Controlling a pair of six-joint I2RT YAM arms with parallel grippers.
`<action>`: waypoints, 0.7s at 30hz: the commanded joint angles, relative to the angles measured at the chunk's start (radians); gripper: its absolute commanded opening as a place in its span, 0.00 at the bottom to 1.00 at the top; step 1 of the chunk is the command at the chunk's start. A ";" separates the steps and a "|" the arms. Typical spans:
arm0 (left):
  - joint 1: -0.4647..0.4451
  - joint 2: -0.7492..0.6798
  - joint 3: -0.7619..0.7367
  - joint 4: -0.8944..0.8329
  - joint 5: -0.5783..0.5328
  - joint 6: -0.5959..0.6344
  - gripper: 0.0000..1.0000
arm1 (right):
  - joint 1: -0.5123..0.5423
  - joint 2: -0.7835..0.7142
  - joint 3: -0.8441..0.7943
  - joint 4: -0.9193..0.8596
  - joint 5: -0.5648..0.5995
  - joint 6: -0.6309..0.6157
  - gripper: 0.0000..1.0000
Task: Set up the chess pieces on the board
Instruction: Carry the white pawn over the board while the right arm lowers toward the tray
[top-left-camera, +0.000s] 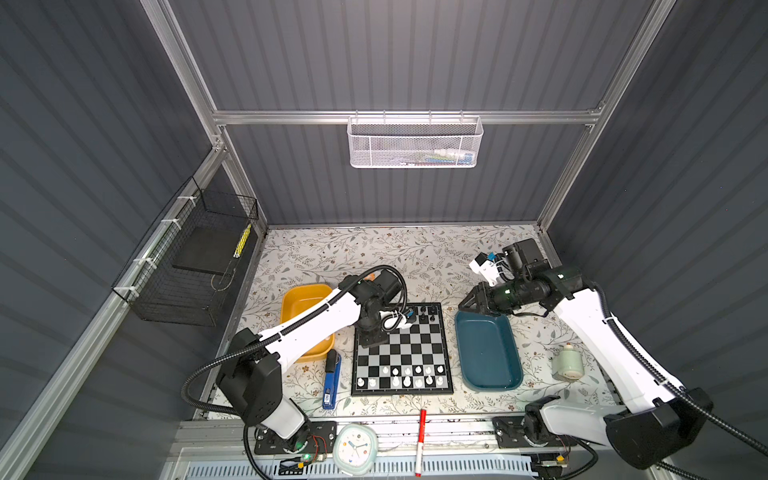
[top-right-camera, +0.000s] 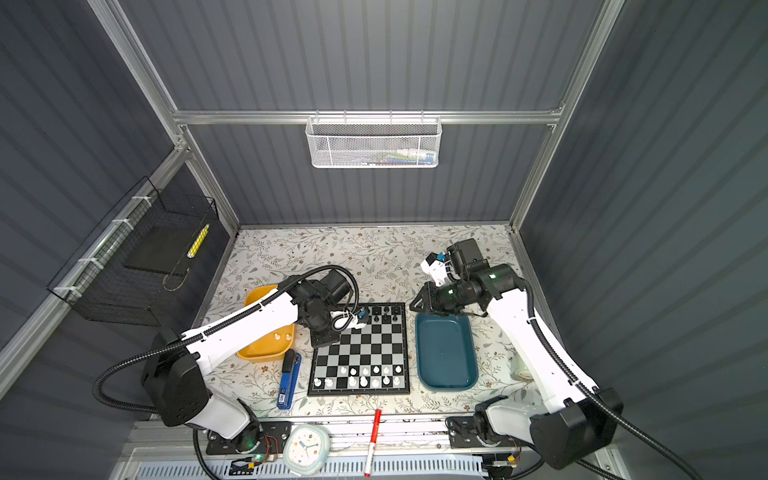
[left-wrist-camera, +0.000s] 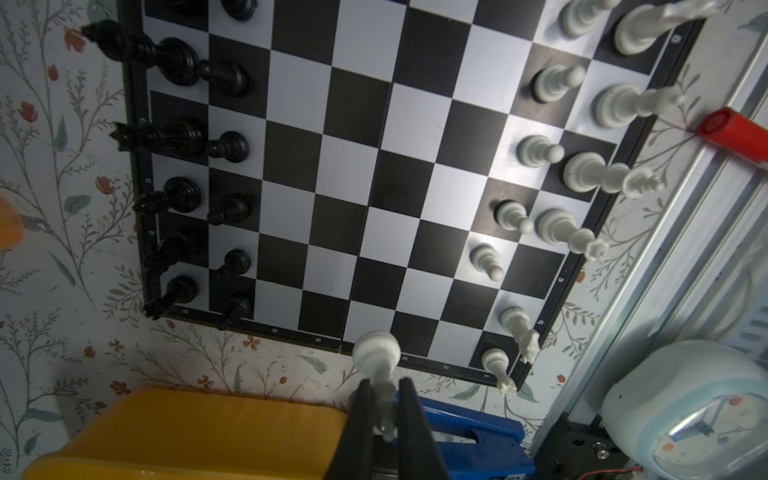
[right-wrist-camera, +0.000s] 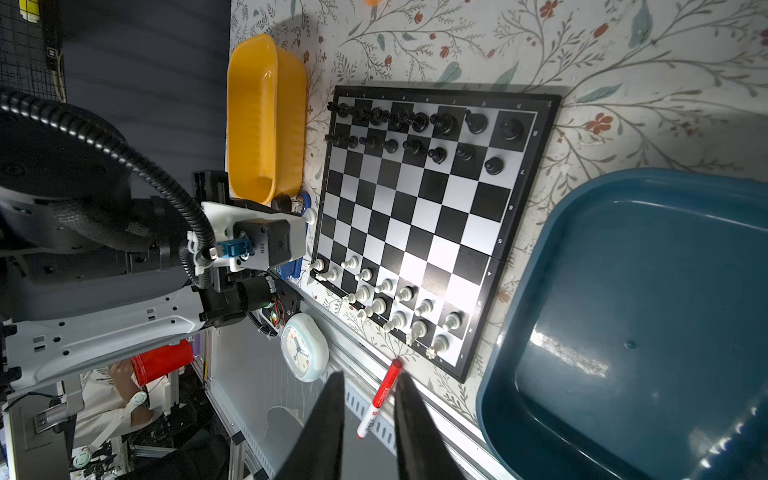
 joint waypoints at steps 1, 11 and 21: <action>-0.023 -0.030 -0.014 -0.013 -0.010 -0.053 0.10 | -0.006 -0.029 -0.014 -0.030 0.013 -0.020 0.25; -0.096 -0.046 -0.038 -0.016 -0.026 -0.125 0.10 | -0.024 -0.061 -0.029 -0.058 0.008 -0.055 0.25; -0.136 -0.058 -0.075 -0.013 -0.012 -0.105 0.10 | -0.043 -0.094 -0.051 -0.083 0.005 -0.071 0.25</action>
